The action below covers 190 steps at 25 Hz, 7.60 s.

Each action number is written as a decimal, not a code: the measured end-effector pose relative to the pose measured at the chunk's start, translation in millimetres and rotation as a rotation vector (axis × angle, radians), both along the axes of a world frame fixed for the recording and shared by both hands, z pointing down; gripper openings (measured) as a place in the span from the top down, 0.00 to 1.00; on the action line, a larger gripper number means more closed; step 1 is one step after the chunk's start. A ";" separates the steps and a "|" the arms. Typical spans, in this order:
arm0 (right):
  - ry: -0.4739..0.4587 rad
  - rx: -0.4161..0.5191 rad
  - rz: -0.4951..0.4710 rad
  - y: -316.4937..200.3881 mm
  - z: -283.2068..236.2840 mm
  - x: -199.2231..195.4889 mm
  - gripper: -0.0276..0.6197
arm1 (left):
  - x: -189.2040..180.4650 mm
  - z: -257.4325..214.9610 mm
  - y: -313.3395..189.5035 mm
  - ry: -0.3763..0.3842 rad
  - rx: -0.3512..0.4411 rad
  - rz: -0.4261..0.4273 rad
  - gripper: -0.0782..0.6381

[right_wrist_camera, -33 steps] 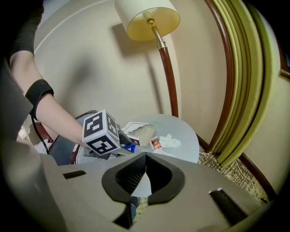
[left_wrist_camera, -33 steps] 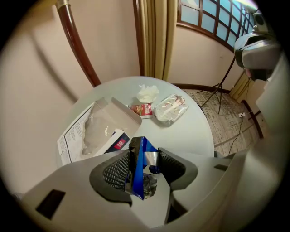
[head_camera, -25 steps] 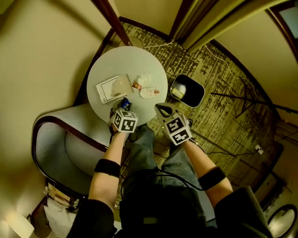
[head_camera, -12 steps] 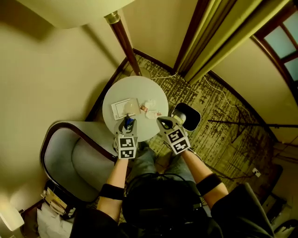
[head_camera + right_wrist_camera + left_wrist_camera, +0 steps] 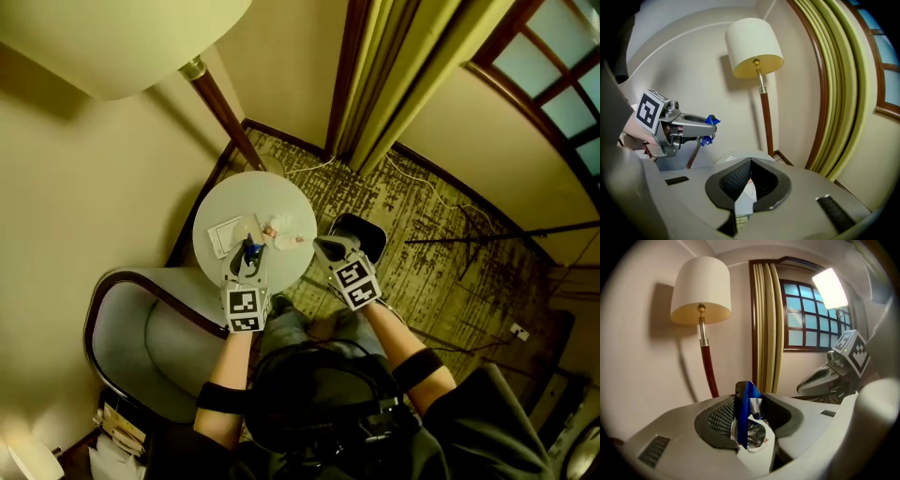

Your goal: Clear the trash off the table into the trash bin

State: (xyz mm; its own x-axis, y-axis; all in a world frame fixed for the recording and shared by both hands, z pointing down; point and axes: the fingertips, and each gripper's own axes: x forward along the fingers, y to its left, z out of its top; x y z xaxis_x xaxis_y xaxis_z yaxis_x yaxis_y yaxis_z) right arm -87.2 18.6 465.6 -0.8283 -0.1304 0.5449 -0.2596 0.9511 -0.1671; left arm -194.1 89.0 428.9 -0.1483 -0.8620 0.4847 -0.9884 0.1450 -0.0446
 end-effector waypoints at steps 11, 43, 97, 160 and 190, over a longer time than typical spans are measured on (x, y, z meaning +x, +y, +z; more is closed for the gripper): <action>0.020 0.037 0.436 -89.5 -5.3 189.2 0.95 | 174.4 -2.2 -129.6 0.037 0.016 0.405 0.65; 0.159 -0.204 0.613 -135.1 357.6 307.2 0.95 | 353.5 400.0 -220.2 0.060 -0.348 0.691 0.65; 0.073 -0.089 0.634 -153.6 128.0 305.1 0.95 | 315.2 133.0 -195.2 0.131 -0.145 0.503 0.89; 0.607 0.207 -0.702 30.4 318.2 -66.9 0.42 | -30.3 145.2 38.4 0.230 -0.055 -0.250 0.89; 0.655 0.211 -0.796 40.1 351.2 -66.8 0.83 | -31.0 179.0 57.0 0.292 -0.093 -0.312 0.89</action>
State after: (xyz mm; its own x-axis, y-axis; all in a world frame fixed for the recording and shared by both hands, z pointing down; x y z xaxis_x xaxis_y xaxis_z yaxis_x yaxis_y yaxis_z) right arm -153.9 58.7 816.7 -0.2684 0.1778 0.9468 0.4732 0.8804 -0.0312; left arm -225.2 146.0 607.9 -0.2401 -0.7484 0.6183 -0.8711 0.4471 0.2029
